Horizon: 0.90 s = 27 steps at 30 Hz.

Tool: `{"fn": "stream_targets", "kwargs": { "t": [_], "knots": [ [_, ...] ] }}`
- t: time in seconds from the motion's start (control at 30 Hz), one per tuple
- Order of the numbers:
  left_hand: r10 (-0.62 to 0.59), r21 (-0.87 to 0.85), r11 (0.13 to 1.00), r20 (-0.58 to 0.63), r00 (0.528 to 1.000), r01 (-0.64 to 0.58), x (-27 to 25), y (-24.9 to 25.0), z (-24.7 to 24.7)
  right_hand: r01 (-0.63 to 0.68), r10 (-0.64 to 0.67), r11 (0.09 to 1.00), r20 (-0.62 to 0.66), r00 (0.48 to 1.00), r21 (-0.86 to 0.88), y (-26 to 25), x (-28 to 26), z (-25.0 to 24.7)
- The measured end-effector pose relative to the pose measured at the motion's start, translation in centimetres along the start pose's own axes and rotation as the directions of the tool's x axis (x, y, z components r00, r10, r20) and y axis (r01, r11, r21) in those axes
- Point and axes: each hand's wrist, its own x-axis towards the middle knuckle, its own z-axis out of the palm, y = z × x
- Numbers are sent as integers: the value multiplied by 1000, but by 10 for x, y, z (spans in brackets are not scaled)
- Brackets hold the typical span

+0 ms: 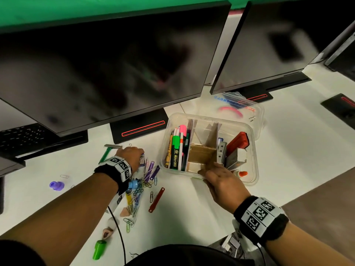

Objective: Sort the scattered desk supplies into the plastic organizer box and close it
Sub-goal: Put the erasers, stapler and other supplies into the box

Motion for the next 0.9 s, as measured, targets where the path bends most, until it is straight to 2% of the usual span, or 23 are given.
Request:
{"fn": "stream_targets", "kwargs": {
  "t": [0.13, 0.3, 0.43, 0.53, 0.63, 0.77, 0.9],
  "knots": [
    [14, 40, 999, 25, 1000, -15, -2, 0, -2, -22, 21, 999, 30, 999, 44, -1, 2, 0],
    [0, -23, 1000, 35, 999, 1, -15, 0, 4, -46, 44, 998, 49, 998, 34, -1, 3, -1],
    [-61, -229, 973, -86, 994, 40, -25, 1, -6, -62, 59, 998, 63, 996, 33, -1, 4, 0],
    [-93, -403, 915, -167, 982, 18, -33, 3, -19, -72, 69, 997, 62, 996, 39, -2, 4, 0],
    [-83, -541, 841, -186, 979, -32, -39, 7, -26, -58, 56, 997, 35, 998, 45, -4, 5, -2],
    [-78, -628, 774, -229, 970, -86, -47, 15, -33, -67, 66, 996, 26, 997, 66, -6, 6, -4],
    [-45, -617, 776, -257, 965, -128, -54, 21, -42, -103, 100, 993, 51, 994, 64, -9, 8, -8]
  ]
}}
